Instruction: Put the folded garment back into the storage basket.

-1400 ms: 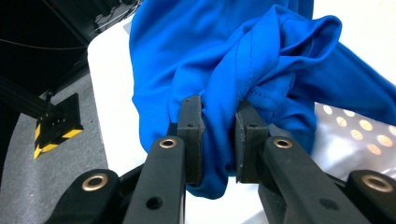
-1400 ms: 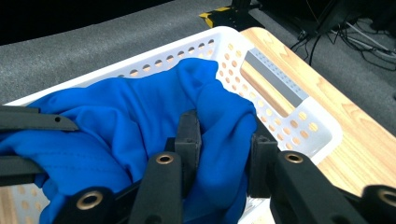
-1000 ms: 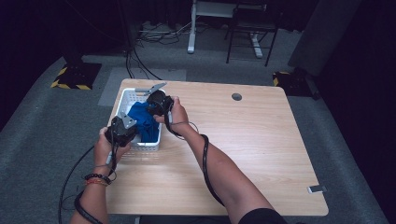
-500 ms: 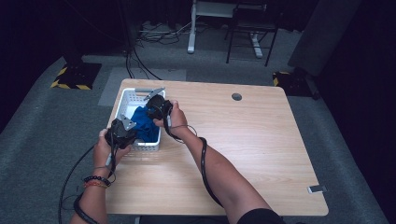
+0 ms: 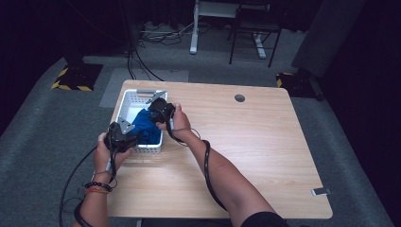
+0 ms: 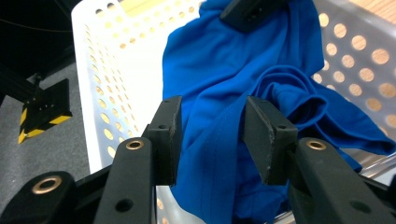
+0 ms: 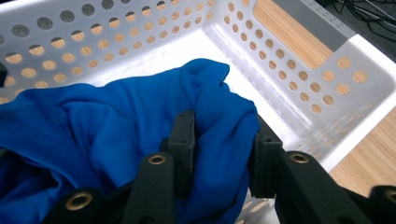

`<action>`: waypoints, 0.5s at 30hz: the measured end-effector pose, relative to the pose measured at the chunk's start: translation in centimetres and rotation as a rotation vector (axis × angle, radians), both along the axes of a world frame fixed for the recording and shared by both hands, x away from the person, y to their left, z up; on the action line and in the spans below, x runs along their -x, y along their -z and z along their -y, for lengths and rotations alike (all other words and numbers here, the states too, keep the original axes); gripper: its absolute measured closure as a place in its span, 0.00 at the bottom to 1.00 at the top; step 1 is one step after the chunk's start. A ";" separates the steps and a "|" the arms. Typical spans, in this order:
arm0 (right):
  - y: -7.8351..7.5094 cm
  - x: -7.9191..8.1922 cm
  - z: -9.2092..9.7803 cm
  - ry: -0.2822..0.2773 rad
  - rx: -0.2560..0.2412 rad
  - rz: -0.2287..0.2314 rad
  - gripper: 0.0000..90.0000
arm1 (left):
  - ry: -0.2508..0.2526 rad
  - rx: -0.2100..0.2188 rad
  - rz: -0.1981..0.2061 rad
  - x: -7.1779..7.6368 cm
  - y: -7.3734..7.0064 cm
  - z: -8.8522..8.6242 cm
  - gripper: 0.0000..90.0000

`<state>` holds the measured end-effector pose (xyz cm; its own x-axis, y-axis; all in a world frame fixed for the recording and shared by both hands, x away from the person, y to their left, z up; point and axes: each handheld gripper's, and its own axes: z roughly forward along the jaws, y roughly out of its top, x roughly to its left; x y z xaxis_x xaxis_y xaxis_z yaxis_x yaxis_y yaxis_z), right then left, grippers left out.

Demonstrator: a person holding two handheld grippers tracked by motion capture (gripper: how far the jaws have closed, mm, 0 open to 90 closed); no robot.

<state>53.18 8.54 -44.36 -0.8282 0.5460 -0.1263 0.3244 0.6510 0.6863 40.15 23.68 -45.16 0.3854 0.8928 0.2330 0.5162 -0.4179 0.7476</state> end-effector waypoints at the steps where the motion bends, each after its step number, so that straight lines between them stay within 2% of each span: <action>1: 0.1 0.0 0.0 -0.003 0.003 -0.004 0.76 | 0.002 0.012 0.005 0.1 -0.1 0.0 0.64; 4: 0.4 0.1 -0.2 -0.018 0.048 0.011 0.74 | 0.005 0.026 0.010 0.4 -0.3 0.1 0.64; 9: 0.3 0.3 -0.1 -0.016 0.042 0.019 0.71 | 0.035 0.031 0.021 1.1 -0.6 0.5 0.64; 15: 0.0 0.5 0.1 -0.007 0.057 0.027 0.56 | 0.046 0.058 0.040 2.0 -1.0 0.7 0.60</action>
<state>52.73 8.46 -44.37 -0.8280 0.5312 -0.1795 0.3016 0.6917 0.6562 38.16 22.96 -44.16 0.4181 0.8867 0.1975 0.4665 -0.3961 0.7909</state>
